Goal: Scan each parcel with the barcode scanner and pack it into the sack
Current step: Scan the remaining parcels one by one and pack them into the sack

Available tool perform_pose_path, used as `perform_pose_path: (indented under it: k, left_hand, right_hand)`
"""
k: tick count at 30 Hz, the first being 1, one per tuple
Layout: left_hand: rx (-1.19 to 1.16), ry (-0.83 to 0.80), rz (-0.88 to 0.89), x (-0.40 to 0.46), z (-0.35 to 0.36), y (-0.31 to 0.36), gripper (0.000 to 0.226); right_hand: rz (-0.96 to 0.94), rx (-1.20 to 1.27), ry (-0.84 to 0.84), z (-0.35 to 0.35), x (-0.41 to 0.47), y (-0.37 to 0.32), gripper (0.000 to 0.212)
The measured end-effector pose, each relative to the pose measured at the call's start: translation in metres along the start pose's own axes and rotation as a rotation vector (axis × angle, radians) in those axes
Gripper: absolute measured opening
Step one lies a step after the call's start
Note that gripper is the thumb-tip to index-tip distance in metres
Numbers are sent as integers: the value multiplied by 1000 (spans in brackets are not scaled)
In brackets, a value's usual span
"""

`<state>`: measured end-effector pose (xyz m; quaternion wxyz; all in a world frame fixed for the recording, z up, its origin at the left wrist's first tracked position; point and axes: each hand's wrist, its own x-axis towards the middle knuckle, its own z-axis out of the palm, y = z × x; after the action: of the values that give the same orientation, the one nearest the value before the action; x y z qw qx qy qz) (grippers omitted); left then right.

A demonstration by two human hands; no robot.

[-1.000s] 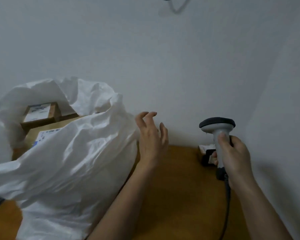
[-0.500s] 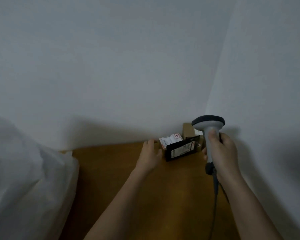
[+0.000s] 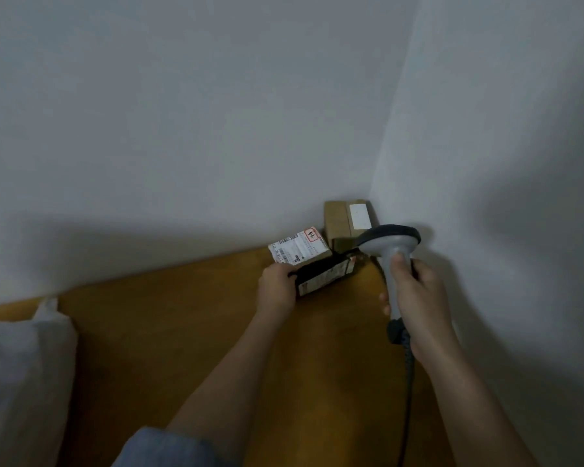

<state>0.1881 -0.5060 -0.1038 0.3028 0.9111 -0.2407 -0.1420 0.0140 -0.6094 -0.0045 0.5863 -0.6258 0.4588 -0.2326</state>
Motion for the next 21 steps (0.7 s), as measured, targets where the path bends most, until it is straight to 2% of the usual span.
perform_pose_path:
  k: [4, 7, 9, 12, 21]
  left_hand:
    - [-310, 85, -170, -25, -12, -10, 23]
    - [-587, 84, -379, -56, -28, -16, 27]
    - [-727, 86, -444, -79, -39, -21, 23]
    - [-865, 109, -459, -115, -58, -22, 14]
    - [-1189, 181, -377, -204, -113, -16, 11]
  right_hand:
    - [-8, 30, 8, -5, -14, -10, 36]
    - [-37, 56, 3, -6, -37, -23, 34]
    - [-69, 79, -11, -7, -56, -34, 32]
    - [-109, 116, -70, -9, -90, -53, 29]
    - [-208, 116, -338, -28, -193, -97, 27]
